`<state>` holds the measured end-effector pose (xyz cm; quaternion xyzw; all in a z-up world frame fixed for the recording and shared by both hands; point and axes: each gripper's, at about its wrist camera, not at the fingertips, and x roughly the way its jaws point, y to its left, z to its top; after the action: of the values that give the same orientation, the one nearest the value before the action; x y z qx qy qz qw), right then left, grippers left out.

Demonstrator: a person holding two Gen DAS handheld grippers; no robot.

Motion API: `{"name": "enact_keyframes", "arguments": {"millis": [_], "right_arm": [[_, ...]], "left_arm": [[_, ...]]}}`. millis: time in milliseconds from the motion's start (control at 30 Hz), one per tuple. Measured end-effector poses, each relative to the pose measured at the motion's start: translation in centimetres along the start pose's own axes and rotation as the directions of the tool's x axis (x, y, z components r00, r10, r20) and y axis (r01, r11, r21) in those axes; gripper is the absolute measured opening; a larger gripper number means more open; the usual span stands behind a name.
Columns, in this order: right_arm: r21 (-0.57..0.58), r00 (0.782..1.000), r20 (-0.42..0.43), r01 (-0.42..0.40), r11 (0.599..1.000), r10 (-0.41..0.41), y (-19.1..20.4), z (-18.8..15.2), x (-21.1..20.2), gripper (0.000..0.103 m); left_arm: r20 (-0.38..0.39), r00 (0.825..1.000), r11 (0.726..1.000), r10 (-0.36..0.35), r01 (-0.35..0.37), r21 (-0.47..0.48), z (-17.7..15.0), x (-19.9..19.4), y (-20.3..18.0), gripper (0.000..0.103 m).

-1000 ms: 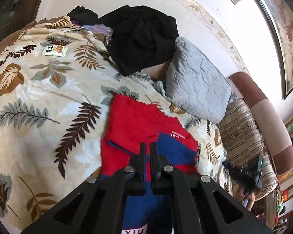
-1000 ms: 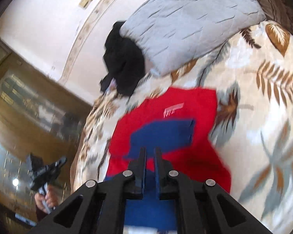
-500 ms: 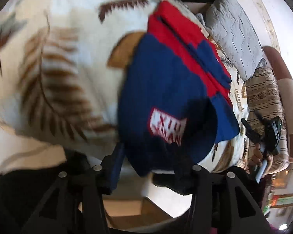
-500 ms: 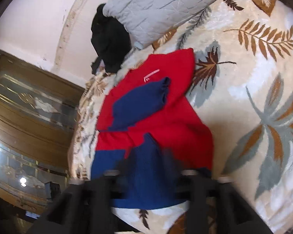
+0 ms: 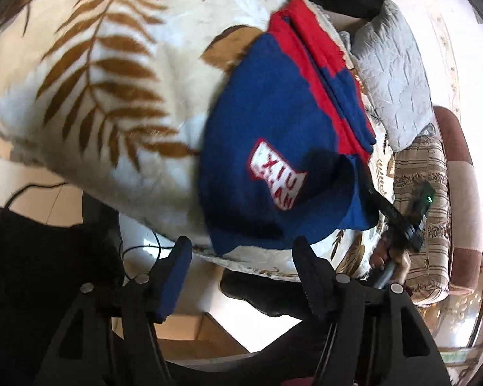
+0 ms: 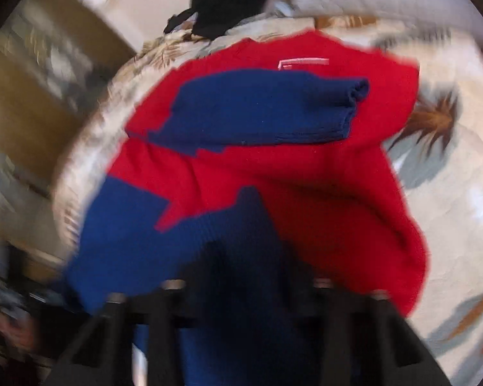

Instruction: Fold small clothes

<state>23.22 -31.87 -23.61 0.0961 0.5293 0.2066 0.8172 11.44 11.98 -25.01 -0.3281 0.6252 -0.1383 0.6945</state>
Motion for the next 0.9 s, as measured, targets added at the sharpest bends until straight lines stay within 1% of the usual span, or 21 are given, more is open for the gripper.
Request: {"name": "enact_keyframes", "arguments": {"millis": [33,67,100,167,233,300,333,400,467,533,600,700,800,867,900], "right_arm": [[-0.033,1.000,0.000,0.007,0.999,-0.007,0.5,-0.5,-0.4,0.013],[-0.032,1.000,0.006,-0.007,0.999,0.008,0.8,-1.0,-1.2,0.011],[-0.023,1.000,0.022,-0.016,1.000,0.016,0.8,-1.4,-1.8,0.011],[-0.003,0.995,0.097,-0.031,1.000,0.031,0.7,-1.9,-4.1,0.010],[0.017,0.980,0.188,-0.064,0.998,0.060,0.6,-2.0,-6.6,0.009],[0.061,0.962,0.266,-0.078,0.995,0.059,-0.1,-2.2,-8.5,0.009],[0.076,0.959,0.280,-0.077,0.994,0.053,-0.3,-2.2,-8.7,0.009],[0.112,0.958,0.283,-0.070,0.991,0.035,-1.3,-2.5,-8.9,0.009],[0.130,0.966,0.257,-0.069,0.989,0.034,-1.7,-2.4,-8.0,0.009],[0.123,0.972,0.232,-0.058,0.991,0.028,-1.7,-2.6,-7.5,0.009],[0.098,0.977,0.212,-0.041,0.994,0.020,-1.0,-2.7,-6.9,0.009],[0.099,0.977,0.210,-0.053,0.994,0.031,-1.1,-2.7,-6.7,0.009],[0.120,0.976,0.215,-0.069,0.990,0.042,-1.6,-2.6,-6.7,0.009],[0.121,0.976,0.216,-0.067,0.990,0.039,-1.5,-2.6,-6.7,0.009],[0.121,0.976,0.216,-0.065,0.991,0.038,-1.5,-2.6,-6.7,0.009]], "left_arm": [[-0.002,1.000,1.000,-0.001,0.001,-0.017,-0.1,0.3,0.1,0.066],[-0.002,1.000,1.000,-0.006,0.006,-0.029,-0.1,0.4,0.2,0.066],[-0.003,1.000,0.998,-0.026,0.026,-0.051,-0.1,0.7,0.5,0.066],[0.000,0.998,0.995,-0.061,0.061,-0.078,-0.1,0.9,0.7,0.066],[0.026,0.994,0.990,-0.105,0.107,-0.097,0.1,0.6,0.6,0.066],[0.057,0.987,0.981,-0.152,0.158,-0.113,0.3,0.2,0.6,0.066],[0.067,0.984,0.977,-0.167,0.175,-0.123,0.4,0.2,0.5,0.067],[0.075,0.978,0.969,-0.193,0.202,-0.141,0.6,0.5,0.6,0.067],[0.071,0.980,0.969,-0.183,0.193,-0.155,0.7,0.9,0.8,0.067],[0.091,0.979,0.963,-0.182,0.197,-0.186,0.5,1.0,1.4,0.067],[0.111,0.977,0.959,-0.184,0.204,-0.196,0.6,0.9,1.6,0.067],[0.113,0.978,0.960,-0.178,0.198,-0.197,0.5,0.7,2.1,0.067],[0.118,0.970,0.955,-0.211,0.230,-0.189,0.7,1.3,1.2,0.067],[0.128,0.968,0.959,-0.215,0.234,-0.160,0.9,1.2,0.4,0.066],[0.139,0.967,0.961,-0.212,0.232,-0.149,1.1,1.2,0.2,0.062]]}}
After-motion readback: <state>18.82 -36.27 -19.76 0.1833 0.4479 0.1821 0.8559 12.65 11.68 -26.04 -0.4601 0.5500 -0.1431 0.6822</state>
